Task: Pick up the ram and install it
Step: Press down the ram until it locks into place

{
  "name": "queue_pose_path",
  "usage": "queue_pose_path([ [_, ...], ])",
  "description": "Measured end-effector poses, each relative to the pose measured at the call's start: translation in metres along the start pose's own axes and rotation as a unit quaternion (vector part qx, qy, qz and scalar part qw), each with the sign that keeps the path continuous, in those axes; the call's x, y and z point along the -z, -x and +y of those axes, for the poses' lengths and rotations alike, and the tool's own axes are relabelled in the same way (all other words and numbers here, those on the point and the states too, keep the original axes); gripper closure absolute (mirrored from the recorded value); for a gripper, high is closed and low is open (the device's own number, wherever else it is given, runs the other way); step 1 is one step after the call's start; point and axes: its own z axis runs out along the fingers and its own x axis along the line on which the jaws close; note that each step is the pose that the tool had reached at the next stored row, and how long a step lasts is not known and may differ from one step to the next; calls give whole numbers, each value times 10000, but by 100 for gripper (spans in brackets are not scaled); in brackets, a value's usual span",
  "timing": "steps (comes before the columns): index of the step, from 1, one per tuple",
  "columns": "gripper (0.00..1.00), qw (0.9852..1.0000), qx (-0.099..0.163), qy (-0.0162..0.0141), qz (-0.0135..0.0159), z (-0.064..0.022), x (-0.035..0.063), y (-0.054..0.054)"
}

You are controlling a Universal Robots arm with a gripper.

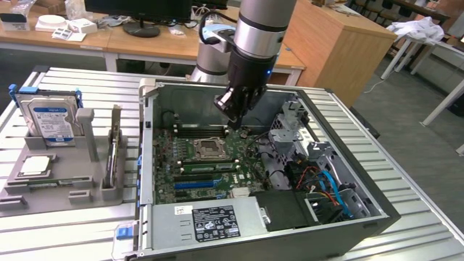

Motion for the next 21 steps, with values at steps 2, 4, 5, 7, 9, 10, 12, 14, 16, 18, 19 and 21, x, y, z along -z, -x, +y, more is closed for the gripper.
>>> queue_pose_path([
  [2,89,9998,-176,-13,-4,0,0,0],
  [4,89,9994,-357,-26,-9,0,0,0],
  [5,89,9990,-444,-32,-12,0,0,0],
  [7,89,9980,-629,-46,-17,0,0,0],
  [9,89,9967,-811,-59,-21,0,0,0],
  [10,89,9959,-900,-66,-23,0,0,0],
  [12,89,9941,-1077,-79,-28,0,0,0],
  [14,89,9921,-1250,-91,-33,0,0,0],
  [16,89,9902,-1390,-102,-36,0,0,0],
  [18,89,9890,-1474,-108,-38,0,0,0],
  [19,89,9889,-1479,-108,-38,0,0,0],
  [21,89,9889,-1479,-108,-39,0,0,0],
])
